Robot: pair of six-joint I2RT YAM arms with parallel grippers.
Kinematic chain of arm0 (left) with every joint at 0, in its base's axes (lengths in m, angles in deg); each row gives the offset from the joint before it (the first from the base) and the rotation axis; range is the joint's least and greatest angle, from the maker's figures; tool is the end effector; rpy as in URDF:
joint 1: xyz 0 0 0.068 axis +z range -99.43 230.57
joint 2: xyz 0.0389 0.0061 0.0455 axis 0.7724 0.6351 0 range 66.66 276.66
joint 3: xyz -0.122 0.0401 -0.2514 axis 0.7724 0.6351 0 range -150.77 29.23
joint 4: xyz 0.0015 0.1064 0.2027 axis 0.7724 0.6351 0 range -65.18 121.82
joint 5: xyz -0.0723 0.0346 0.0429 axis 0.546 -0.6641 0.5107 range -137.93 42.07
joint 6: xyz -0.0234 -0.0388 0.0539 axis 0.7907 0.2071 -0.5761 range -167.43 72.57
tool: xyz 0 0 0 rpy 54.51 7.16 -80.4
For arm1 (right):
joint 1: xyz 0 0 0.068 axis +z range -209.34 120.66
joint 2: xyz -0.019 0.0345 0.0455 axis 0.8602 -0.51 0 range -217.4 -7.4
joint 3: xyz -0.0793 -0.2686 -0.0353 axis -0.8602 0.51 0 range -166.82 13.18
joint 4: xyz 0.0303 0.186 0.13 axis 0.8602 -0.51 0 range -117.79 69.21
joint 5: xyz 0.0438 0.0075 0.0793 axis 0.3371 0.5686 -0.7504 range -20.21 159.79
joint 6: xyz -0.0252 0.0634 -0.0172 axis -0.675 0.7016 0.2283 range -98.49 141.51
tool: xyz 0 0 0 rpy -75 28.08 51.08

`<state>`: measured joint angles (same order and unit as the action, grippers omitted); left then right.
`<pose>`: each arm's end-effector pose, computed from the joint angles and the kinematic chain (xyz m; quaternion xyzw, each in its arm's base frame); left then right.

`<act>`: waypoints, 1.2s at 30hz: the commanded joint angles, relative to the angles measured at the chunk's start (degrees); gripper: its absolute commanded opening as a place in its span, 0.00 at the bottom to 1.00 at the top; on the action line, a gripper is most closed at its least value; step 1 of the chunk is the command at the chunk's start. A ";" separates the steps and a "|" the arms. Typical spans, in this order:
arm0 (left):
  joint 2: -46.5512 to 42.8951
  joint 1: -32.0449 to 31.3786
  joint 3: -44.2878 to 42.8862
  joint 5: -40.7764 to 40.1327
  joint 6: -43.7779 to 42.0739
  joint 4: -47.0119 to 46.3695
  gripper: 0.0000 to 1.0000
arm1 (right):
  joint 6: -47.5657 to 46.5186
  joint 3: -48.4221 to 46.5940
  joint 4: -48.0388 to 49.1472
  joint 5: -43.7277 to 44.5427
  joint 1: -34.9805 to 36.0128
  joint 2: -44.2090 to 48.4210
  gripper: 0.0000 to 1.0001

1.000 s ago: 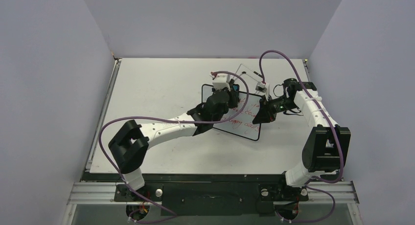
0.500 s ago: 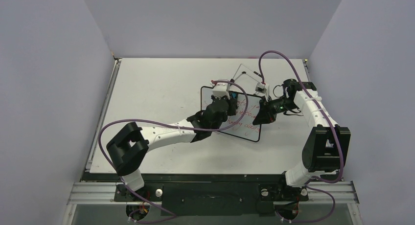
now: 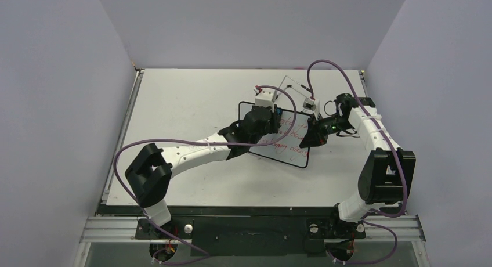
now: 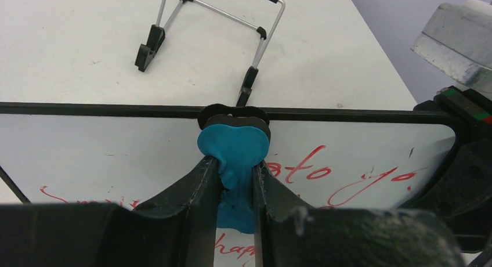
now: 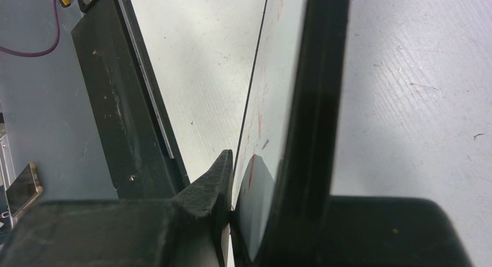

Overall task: Erase the whiteboard
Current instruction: Erase the whiteboard at the center of the board.

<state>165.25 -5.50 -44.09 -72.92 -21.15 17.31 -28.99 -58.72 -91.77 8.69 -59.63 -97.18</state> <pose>0.2416 -0.3154 0.3104 0.0794 0.7949 -0.2474 0.5482 0.2394 0.0493 0.2781 -0.3699 0.7777 0.4554 0.2258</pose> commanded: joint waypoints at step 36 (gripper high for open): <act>-0.59 0.90 4.23 6.52 2.05 -10.31 0.00 | -7.63 -1.14 -6.48 0.13 2.37 0.54 0.00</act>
<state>164.22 -2.11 -42.91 -71.68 -20.91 12.81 -30.52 -58.83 -91.90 8.65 -59.79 -97.20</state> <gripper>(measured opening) 0.187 0.086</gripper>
